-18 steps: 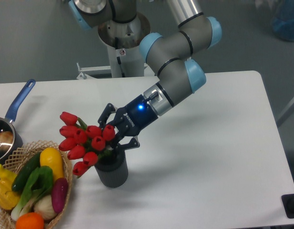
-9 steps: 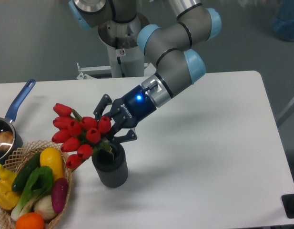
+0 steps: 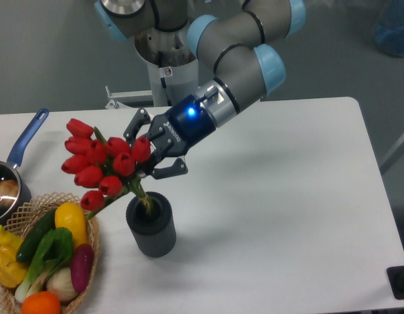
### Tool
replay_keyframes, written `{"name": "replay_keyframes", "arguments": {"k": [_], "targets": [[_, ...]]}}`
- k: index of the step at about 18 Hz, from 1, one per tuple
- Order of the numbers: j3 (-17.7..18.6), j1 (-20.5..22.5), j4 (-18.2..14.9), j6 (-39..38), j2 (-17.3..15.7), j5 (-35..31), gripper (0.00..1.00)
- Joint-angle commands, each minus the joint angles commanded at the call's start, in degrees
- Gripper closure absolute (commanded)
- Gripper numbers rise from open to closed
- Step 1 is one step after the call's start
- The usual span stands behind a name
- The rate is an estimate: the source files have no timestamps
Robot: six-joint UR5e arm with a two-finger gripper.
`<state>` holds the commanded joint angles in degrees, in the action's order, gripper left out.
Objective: Pick up the flowers from the vase
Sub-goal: 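Lift the tulip bouquet up out of the grey vase, then carry the held tulips away from the vase over the table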
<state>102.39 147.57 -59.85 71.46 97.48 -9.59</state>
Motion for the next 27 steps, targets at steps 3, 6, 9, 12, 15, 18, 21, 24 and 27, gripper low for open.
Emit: {"name": "replay_keyframes", "arguments": {"k": [3, 6, 9, 12, 15, 18, 21, 24, 27], "targets": [[0.0, 0.0, 0.0, -0.9, -1.0, 0.8, 0.61], [0.0, 0.1, -0.1, -1.6, -2.3, 3.3, 0.61], [-0.3, 0.4, -0.1, -3.6, -3.8, 4.5, 0.62], [-0.4, 0.5, -0.1, -3.9, -4.6, 4.6, 0.62], [-0.5, 0.9, -0.1, -4.0, -4.9, 6.5, 0.62], [-1.1, 2.3, -0.3, -5.7, -5.5, 7.5, 0.63], [-0.7, 4.5, -0.5, -6.4, -5.9, 6.8, 0.77], [-0.6, 6.8, -0.4, -7.7, -5.8, 6.5, 0.79], [-0.8, 10.1, -0.3, -8.1, -5.5, 6.5, 0.78]]}}
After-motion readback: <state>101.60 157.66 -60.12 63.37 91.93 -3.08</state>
